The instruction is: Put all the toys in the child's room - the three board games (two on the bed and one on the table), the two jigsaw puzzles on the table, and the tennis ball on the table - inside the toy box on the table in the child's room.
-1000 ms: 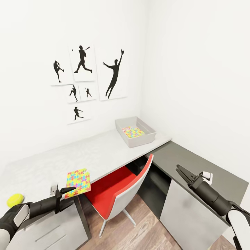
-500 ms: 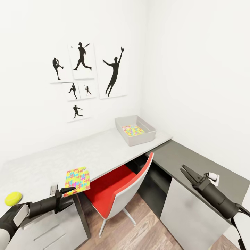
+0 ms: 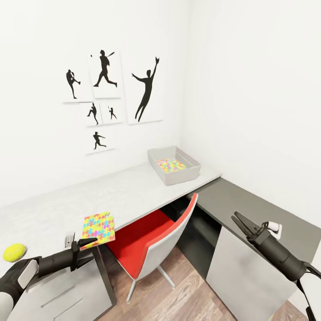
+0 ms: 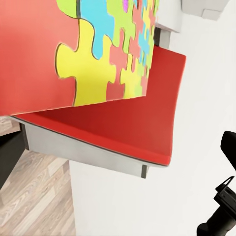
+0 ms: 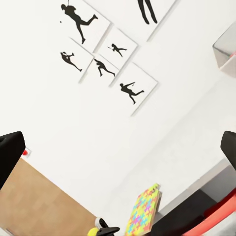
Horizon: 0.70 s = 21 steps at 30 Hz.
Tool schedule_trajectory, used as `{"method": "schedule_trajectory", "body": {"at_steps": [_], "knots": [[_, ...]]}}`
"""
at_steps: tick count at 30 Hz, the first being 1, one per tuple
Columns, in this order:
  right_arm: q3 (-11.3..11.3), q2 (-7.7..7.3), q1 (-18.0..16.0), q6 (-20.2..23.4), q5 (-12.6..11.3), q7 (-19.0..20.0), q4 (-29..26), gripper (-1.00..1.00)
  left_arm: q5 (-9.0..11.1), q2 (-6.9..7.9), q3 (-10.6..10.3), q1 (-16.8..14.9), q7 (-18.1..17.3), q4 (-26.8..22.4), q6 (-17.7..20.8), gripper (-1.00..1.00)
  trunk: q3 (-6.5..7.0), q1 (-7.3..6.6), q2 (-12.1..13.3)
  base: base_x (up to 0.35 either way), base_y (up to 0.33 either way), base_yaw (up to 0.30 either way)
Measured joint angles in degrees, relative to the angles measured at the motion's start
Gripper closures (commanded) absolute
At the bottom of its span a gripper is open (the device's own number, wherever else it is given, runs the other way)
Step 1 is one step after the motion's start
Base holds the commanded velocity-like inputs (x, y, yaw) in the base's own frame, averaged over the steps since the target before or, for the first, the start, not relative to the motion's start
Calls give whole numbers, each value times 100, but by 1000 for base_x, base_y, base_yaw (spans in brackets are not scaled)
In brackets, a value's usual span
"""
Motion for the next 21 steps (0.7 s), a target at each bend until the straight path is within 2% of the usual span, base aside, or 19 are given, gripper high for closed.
{"method": "schedule_trajectory", "body": {"at_steps": [14, 21], "knots": [[0, 1, 0, -1, 3, 0, -3, -100, -1, -2, 0, 1, -42, -12, -20, -100, -252, 308, -562, 0, 0, 0], [0, 1, 0, -4, 0, 0, -2, -100, 10, -8, -1, -1, -75, -112, -28, -100, -252, 308, -563, 0, 0, 0]]}}
